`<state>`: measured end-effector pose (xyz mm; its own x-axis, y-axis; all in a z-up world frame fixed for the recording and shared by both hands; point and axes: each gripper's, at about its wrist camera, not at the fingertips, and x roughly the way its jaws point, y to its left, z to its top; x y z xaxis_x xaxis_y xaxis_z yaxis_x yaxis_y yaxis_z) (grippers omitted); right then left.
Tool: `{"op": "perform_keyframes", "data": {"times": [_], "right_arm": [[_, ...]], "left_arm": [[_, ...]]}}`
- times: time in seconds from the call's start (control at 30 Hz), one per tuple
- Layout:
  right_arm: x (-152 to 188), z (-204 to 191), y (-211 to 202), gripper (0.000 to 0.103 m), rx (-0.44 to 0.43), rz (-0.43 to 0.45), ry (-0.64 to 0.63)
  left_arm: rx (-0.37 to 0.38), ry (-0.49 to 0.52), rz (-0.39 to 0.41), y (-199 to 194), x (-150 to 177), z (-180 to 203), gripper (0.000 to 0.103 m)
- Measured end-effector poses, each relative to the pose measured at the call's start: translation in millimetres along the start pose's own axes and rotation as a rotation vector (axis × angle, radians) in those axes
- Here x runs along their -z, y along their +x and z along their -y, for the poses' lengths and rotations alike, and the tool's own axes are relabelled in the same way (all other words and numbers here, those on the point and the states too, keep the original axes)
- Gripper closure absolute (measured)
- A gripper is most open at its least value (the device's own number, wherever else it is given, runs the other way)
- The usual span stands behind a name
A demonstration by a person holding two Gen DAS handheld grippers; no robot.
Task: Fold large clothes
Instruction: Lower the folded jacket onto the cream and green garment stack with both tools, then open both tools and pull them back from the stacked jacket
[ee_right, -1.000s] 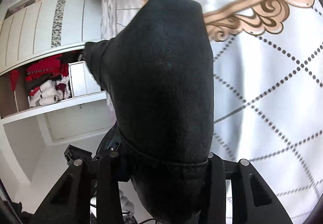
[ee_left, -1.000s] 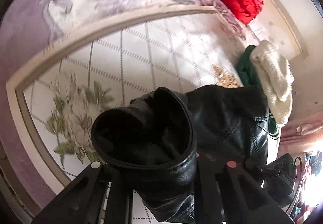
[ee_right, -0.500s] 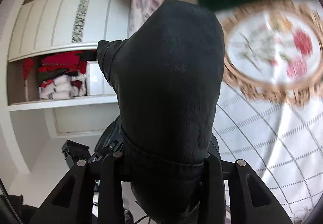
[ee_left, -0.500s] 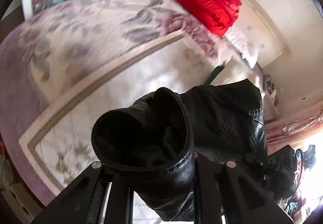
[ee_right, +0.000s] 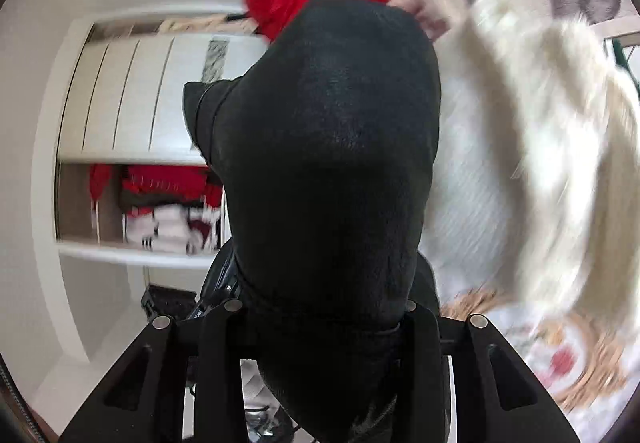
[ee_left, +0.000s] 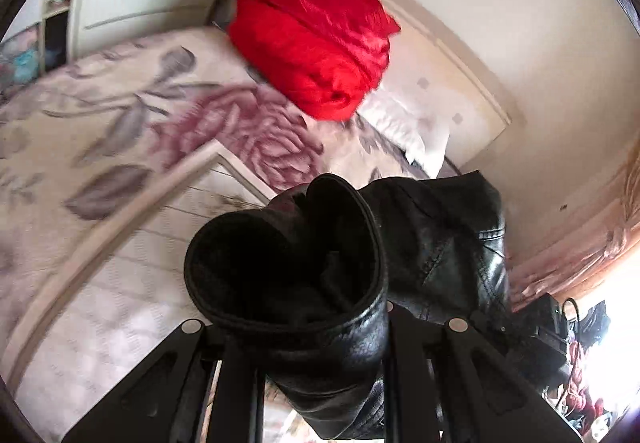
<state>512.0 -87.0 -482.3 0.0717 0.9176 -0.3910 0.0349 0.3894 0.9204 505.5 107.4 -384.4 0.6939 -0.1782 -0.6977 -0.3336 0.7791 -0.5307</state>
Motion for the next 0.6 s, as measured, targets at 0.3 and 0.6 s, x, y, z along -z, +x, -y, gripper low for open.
{"op": "perform_keyframes", "data": {"times": [0.3, 0.6], "right_arm": [[-71, 126, -12, 0.052, 0.139, 0.037, 0.112], [-34, 35, -13, 0.012, 0.827, 0.134, -0.154]], "left_arm": [[-0.084, 0.115, -0.227, 143, 53, -10, 0.07], [-0.242, 0.348, -0.198, 103, 56, 28, 0.005]]}}
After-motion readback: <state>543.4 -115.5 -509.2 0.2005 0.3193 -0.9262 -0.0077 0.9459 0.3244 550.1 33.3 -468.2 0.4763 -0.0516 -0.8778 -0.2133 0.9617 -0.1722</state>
